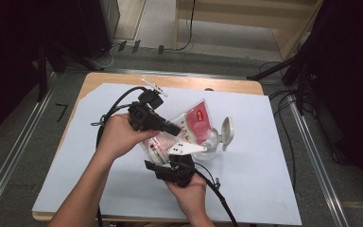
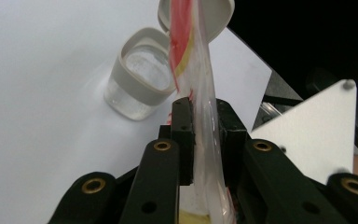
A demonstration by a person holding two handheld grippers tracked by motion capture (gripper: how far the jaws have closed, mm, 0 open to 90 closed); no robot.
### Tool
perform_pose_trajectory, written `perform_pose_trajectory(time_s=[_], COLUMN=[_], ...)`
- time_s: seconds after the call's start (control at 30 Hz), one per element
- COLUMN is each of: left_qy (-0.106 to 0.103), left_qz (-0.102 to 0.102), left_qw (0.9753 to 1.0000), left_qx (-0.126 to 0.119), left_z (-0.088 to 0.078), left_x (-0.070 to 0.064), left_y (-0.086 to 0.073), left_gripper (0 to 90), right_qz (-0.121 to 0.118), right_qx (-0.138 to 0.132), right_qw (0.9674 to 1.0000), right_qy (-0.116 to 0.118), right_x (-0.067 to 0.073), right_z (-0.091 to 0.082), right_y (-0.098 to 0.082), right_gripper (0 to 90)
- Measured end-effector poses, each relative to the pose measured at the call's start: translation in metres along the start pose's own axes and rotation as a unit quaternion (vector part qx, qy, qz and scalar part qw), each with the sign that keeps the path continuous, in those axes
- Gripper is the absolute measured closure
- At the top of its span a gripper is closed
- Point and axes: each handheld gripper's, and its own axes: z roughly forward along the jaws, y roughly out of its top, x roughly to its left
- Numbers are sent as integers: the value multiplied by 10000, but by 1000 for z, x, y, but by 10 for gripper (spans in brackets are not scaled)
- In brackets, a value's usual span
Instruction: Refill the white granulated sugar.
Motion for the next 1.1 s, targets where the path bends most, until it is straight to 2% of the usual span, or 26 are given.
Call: perform_pose_trajectory(time_s=[0.2,0.53,1.0,1.1], left_qy=[131,98,38,78], left_qz=[72,-33,-116,-49], left_qw=[9996,9990,9991,9991], left_qx=[-225,-443,-413,-412], left_z=[1,3,4,5], left_x=[-4,-4,-2,-3], left_y=[1,2,2,2], left_gripper=[810,812,782,755], right_qz=[13,140,495,620], right_qx=[-57,-47,-157,-218], right_qw=[10000,9998,9980,9970], right_qy=[52,168,356,420], right_x=[1,1,1,-1], right_z=[0,1,-2,-3], right_y=[5,11,19,20], right_gripper=[597,595,629,629])
